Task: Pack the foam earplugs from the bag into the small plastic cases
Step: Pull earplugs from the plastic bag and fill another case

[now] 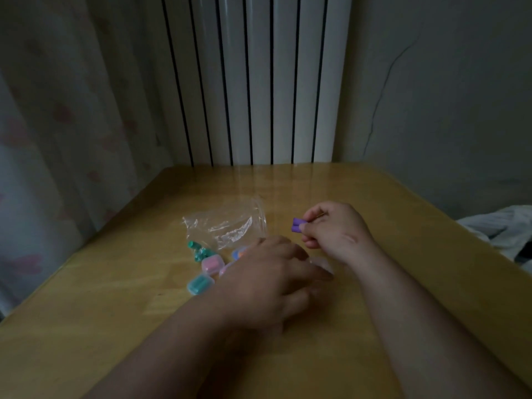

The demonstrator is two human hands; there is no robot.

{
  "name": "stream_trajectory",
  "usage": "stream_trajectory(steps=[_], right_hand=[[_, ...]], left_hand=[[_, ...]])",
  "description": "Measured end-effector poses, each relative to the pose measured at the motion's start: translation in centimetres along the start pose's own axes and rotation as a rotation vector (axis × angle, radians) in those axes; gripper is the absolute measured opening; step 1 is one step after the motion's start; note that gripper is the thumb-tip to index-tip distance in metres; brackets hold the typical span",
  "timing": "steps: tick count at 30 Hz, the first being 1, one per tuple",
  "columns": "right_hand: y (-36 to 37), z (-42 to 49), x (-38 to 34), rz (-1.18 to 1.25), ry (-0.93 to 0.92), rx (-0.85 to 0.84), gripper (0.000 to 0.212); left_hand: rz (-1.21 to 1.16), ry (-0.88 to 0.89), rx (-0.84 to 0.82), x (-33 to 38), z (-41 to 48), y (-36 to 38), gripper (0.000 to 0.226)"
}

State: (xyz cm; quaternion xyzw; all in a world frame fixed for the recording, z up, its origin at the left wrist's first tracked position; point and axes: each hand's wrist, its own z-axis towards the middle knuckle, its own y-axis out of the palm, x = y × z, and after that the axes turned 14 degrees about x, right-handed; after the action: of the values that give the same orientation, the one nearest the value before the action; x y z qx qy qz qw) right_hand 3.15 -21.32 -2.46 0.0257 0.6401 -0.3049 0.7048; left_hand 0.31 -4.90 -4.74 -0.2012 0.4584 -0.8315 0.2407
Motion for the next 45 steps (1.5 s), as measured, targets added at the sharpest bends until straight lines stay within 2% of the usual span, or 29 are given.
stream_trajectory(steps=[3,7,11,13,17,23,28,32,35,40,43,45], right_hand=[[0.3,-0.2,-0.2,0.053,0.004,0.02,0.009],[1.1,-0.6,-0.3,0.092,0.001,0.021,0.007],[1.7,-0.8,0.1,0.099,0.003,0.019,0.006],[1.8,-0.7,0.2,0.081,0.005,0.017,0.009],[1.7,-0.5,0.4,0.085,0.015,0.025,0.011],[1.5,-0.7,0.1,0.088,0.009,0.035,0.011],[1.6,-0.8,0.1,0.09,0.005,0.033,0.011],[1.7,-0.8,0.1,0.115,0.005,0.045,0.012],[2.1,-1.3,0.1,0.142,-0.008,0.029,0.017],[2.8,-2.3,-0.1,0.106,-0.095,-0.011,0.018],[2.9,-2.9,-0.4,0.116,-0.138,-0.08,0.024],[2.7,-3.2,-0.7,0.092,-0.139,-0.119,0.027]], left_hand=[[-0.083,-0.114,0.142,-1.4,-0.5,-0.4,0.028],[-0.141,-0.236,0.166,-3.0,-1.1,-0.1,0.02],[-0.138,-0.276,0.231,-3.2,-1.3,0.0,0.032],[-0.144,-0.217,0.192,-2.7,-1.1,0.1,0.037],[-0.068,-0.065,0.001,-1.4,-0.5,0.2,0.042],[-0.013,0.034,-0.125,-0.8,0.3,1.0,0.03],[0.01,-0.067,0.019,-0.8,-0.1,0.9,0.03],[-0.148,-0.252,0.219,-1.2,-0.6,-0.6,0.048],[-0.29,-0.437,0.298,-2.6,-1.3,-1.2,0.046],[-0.499,-0.611,0.36,-4.3,-2.2,-1.7,0.042],[-0.666,-0.653,0.426,-4.6,-2.2,-2.1,0.043],[-0.69,-0.642,0.44,-4.5,-2.2,-2.1,0.049]])
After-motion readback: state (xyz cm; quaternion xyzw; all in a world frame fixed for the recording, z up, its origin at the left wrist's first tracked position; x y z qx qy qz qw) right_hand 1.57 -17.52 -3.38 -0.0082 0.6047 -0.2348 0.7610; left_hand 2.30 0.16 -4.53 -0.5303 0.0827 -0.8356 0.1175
